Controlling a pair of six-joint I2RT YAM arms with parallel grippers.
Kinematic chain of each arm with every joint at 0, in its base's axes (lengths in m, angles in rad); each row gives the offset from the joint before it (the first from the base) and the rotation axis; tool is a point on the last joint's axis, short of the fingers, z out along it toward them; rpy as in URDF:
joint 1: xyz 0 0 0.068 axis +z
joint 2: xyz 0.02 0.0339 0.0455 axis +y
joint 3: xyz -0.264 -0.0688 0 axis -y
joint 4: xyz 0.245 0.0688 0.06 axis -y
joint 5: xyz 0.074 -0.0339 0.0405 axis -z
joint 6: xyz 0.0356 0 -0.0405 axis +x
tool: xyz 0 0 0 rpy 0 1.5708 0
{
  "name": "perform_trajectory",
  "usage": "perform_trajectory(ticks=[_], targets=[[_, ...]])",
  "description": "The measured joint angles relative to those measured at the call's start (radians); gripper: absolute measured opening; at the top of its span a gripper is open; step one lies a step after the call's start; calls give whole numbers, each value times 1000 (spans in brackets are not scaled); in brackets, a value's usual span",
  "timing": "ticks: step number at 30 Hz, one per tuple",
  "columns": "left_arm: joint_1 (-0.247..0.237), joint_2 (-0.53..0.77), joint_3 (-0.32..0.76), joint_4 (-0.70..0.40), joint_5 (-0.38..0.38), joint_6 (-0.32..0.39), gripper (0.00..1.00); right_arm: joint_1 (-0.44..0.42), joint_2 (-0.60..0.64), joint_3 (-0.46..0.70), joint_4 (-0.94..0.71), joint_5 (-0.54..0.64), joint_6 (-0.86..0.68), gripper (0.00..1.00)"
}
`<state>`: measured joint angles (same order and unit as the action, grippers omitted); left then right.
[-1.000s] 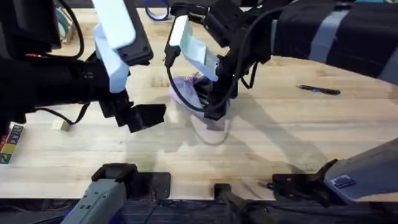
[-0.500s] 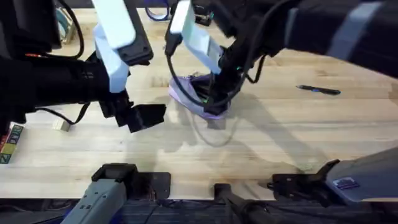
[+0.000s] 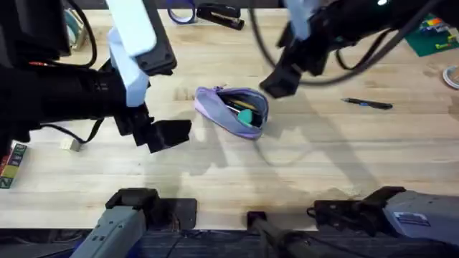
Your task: Unzip the bag, pick up the pens from the table one at a time and place them inside, then zip the bag closed.
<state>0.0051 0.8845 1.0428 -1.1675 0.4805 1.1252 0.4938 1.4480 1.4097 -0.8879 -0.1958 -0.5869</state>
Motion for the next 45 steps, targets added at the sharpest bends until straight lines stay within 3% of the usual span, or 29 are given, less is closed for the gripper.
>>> perform_trajectory(ticks=[10, 14, 21, 36, 39, 45], targets=[[0, 0, 0, 0, 0, 0, 993, -222, -8, 0, -12, 226, 287, 996], [0, 0, 0, 0, 0, 0, 993, -309, -8, 0, -37, 311, 483, 995], [0, 0, 0, 0, 0, 0, 993, -451, -8, 0, -67, 379, 717, 996], [0, 0, 0, 0, 0, 0, 993, -462, -8, 0, -90, 387, 808, 996], [0, 0, 0, 0, 0, 0, 993, -464, -8, 0, -100, 391, 908, 996], [0, 0, 0, 0, 0, 0, 994, -492, -8, 0, -205, 452, 1307, 996]])
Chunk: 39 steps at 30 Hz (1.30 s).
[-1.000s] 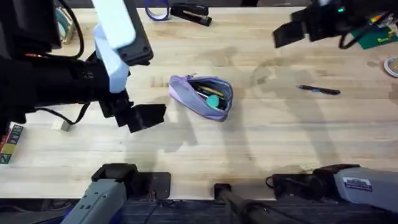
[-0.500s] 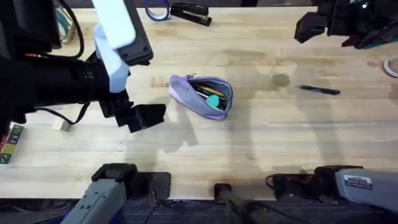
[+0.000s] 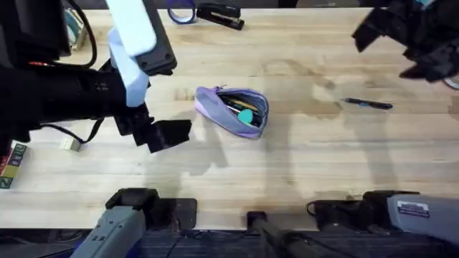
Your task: Unzip the bag, pick up the pens from the table one at a time and place them inside, then zip the bag closed.
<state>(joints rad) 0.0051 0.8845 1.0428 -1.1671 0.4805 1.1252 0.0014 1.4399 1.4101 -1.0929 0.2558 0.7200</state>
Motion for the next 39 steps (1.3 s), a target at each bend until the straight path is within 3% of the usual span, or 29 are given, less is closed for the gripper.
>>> perform_trajectory(ticks=[4, 9, 21, 26, 39], targets=[[0, 0, 0, 0, 0, 0, 993, -32, 0, 0, -57, 57, 235, 996], [0, 0, 0, 0, 0, 0, 993, -68, 0, 0, -80, 94, 355, 996], [0, 0, 0, 0, 0, 0, 993, -187, -1, -12, -88, 118, 415, 995], [0, 0, 0, 0, 0, 0, 993, -203, -1, -108, -65, 119, 460, 995], [0, 0, 0, 0, 0, 0, 993, -203, -1, -300, 198, 118, 524, 995]])
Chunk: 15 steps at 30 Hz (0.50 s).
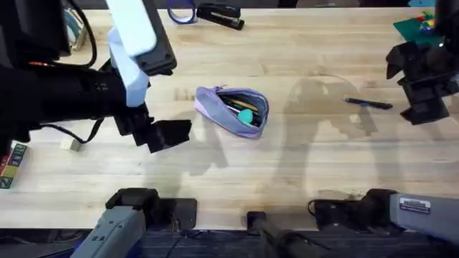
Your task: Unzip the bag, pick up the pens from the table one at a time and place them inside, then zip the bag closed.
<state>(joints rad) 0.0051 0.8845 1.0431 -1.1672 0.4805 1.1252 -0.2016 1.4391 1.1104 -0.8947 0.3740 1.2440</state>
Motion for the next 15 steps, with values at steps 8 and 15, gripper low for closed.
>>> perform_trajectory(ticks=[8, 15], targets=[[0, 0, 0, 0, 0, 0, 993, 0, 38, -32, 87, 0, 10, 996], [0, 0, 0, 0, 0, 0, 993, 0, 126, -33, 88, 0, 10, 996]])
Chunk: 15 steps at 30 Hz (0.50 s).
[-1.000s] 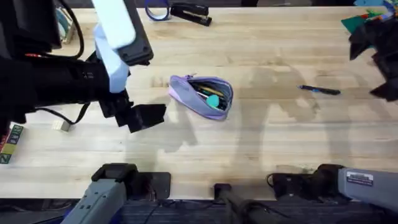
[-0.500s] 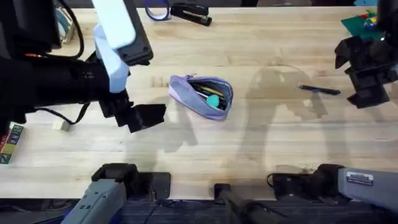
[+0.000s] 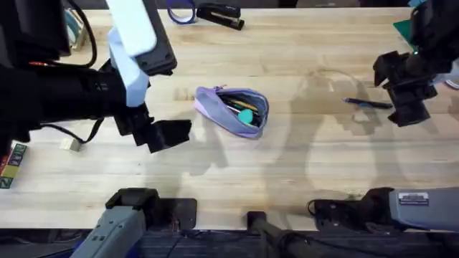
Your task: Unzip the bag, pick up the pens from the table one at a time and place them inside, then zip the bag closed.
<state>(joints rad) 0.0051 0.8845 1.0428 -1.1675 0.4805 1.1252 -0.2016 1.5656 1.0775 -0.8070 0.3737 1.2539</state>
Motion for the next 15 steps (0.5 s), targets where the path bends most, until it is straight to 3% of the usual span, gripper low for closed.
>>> perform_trajectory(ticks=[15], targets=[[0, 0, 0, 0, 0, 0, 993, 0, 114, 0, 10, -29, 0, 996]])
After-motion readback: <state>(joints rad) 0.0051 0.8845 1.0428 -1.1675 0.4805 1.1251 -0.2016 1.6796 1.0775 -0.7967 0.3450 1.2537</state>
